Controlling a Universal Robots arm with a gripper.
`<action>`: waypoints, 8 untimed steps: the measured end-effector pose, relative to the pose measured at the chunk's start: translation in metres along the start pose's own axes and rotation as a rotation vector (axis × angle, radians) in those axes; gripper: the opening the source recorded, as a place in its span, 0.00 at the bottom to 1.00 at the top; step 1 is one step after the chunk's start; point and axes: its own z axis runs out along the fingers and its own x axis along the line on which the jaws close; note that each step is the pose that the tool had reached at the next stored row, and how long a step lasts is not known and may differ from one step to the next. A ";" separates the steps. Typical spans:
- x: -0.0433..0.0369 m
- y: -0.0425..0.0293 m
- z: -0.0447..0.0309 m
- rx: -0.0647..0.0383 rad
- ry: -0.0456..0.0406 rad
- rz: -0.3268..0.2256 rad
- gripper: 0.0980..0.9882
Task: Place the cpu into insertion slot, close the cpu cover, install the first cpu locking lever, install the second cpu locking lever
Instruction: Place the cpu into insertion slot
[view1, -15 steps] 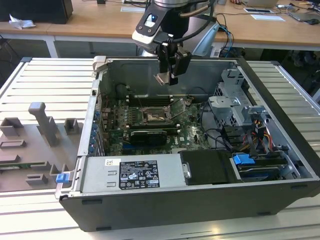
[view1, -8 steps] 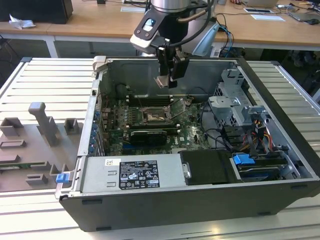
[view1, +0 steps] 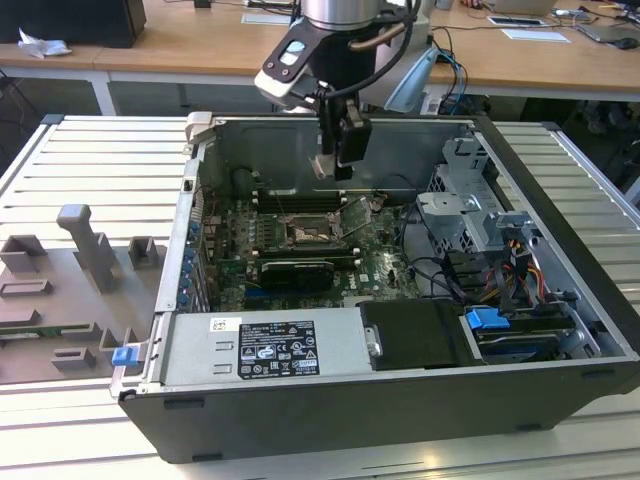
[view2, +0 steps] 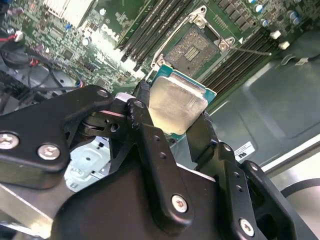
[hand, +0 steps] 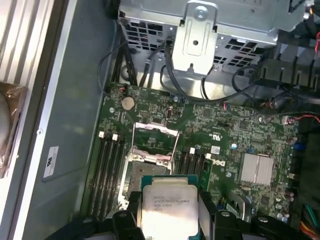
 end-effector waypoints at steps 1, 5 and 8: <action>0.0000 0.0000 0.0008 0.000 -0.0006 0.007 0.49; -0.0001 -0.0007 0.0073 0.001 -0.0010 0.013 0.49; -0.0002 -0.0011 0.0128 0.002 -0.0012 0.014 0.49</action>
